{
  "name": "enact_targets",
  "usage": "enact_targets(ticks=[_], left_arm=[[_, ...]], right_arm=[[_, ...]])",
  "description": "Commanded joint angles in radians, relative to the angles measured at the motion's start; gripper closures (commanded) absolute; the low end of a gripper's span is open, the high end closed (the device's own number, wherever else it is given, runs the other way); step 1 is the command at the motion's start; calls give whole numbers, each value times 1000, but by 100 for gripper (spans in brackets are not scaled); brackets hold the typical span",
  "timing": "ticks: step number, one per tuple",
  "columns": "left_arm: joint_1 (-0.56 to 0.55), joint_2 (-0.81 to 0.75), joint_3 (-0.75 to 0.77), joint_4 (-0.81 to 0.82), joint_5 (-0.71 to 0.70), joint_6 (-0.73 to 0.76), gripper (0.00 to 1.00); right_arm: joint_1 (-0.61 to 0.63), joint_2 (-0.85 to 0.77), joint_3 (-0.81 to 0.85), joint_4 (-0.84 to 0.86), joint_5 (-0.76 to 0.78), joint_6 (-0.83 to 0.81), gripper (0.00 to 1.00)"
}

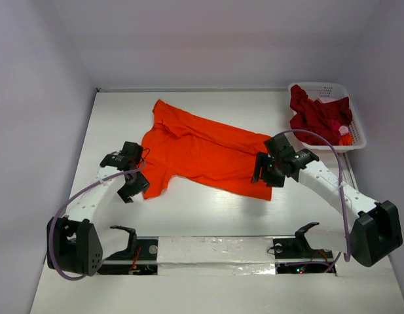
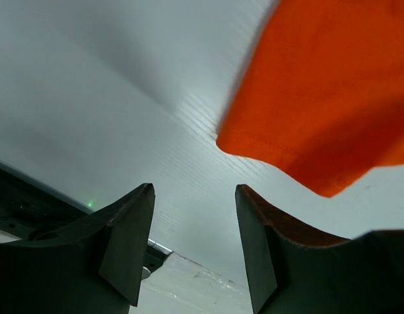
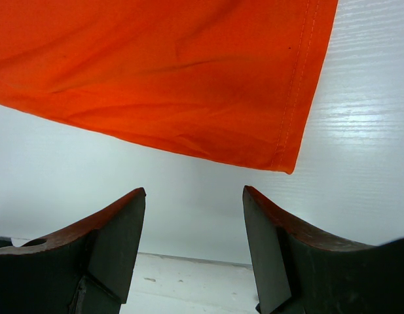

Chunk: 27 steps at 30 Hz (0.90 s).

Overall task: Fold and stack the t-shirts
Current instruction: Fold the tshirt

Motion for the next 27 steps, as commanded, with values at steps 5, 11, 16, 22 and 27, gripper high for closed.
enact_targets(ticks=[5,11,16,22,27], left_arm=[[73,61,-16,52,18,89,51],[73,110,-11,124,104,112,53],[82,121,-39,161,144,102,55],[105,135,-42,179,150,111,55],[154,156,-51,215,179,131,56]], right_arm=[[11,-34,36,17,-30,-11,33],[11,-34,42,17,-37,-11,33],[11,-42,48,10,-30,-12,33],[11,-48,51,8,-30,-11,33],[11,-51,48,7,-30,-9,33]])
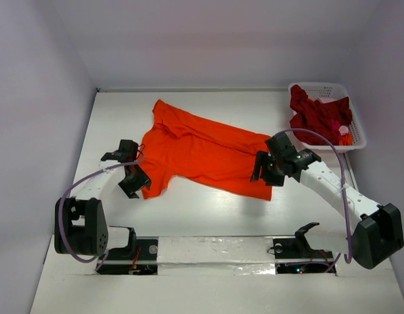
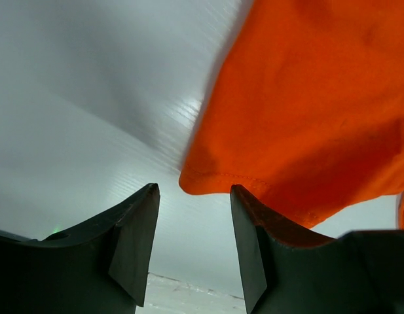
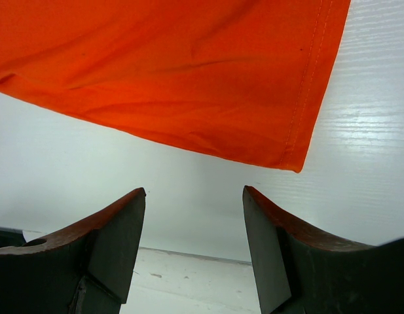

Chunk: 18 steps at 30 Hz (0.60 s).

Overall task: Fold and stack the t-shirts
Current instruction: Fold the tshirt

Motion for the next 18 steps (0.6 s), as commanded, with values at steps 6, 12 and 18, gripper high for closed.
enact_targets(ticks=[6,12,18], left_arm=[[37,48,18,-13,0,56,57],[47,62,49,-30,-23,59,57],[47,79,48,-17,-19,55,58]], right_arm=[[11,-37,40,-1,4,-8,33],[11,-29,37,7,-4,-7,33],[11,-29,40,7,-6,-8,33]])
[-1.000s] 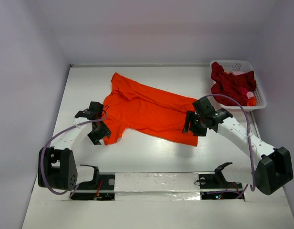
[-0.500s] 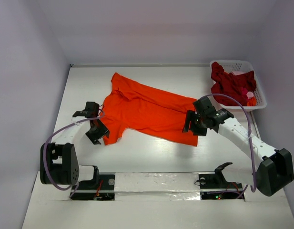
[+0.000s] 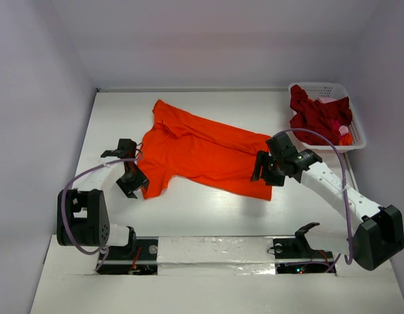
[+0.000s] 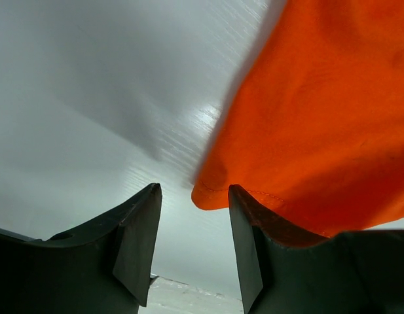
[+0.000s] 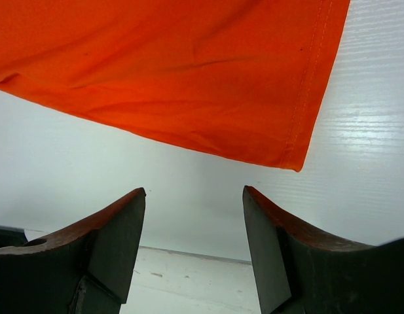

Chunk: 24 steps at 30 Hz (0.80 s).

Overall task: Fold and stack the t-shirts
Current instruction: Fold the tshirt

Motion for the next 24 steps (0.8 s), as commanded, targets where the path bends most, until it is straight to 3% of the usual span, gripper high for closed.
enact_targets(ticks=[1,24], left_arm=[[7,16,28,-19,-6,6,58],[7,78,-23,81,105,-2,60]], right_arm=[[11,-17,40,8,-6,-8,33],[11,-25,41,2,-3,-10,33]])
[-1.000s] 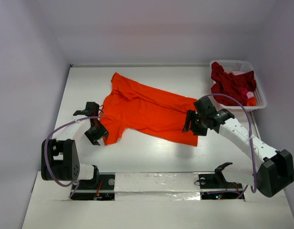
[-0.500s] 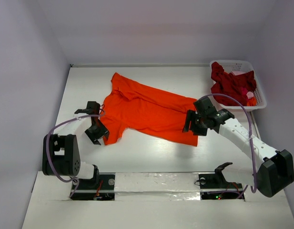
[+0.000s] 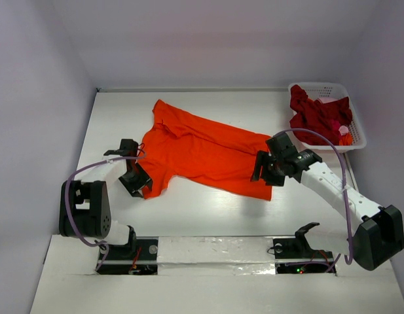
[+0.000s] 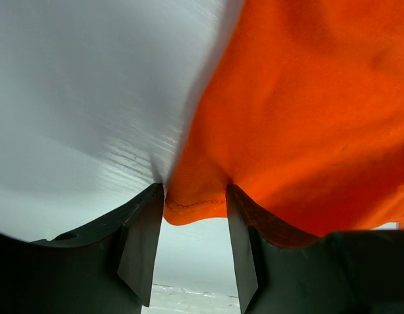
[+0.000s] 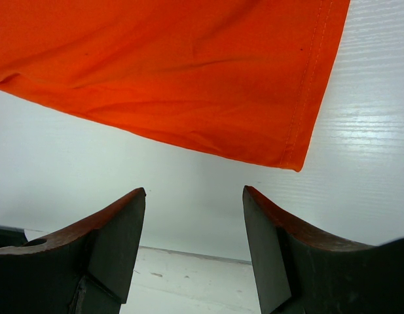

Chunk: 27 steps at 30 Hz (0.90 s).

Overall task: Fold and stack the t-shirts
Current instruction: Fold the tshirt

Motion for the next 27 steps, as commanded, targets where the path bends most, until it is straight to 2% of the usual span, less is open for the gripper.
enact_targets(ticks=[1,8,13,27], left_arm=[[7,9,-12,5,18,0,60],[7,21,-6,3,2,-3,61],[7,20,8,-17,-5,-5,73],[7,-9,20,-52,-30,-5,77]], right_arm=[[11,-25,41,1,-1,-10,33],[11,-23,51,-7,2,-13,33],[11,-22,55,-9,2,-14,33],[11,-12,58,-4,-6,-17,33]])
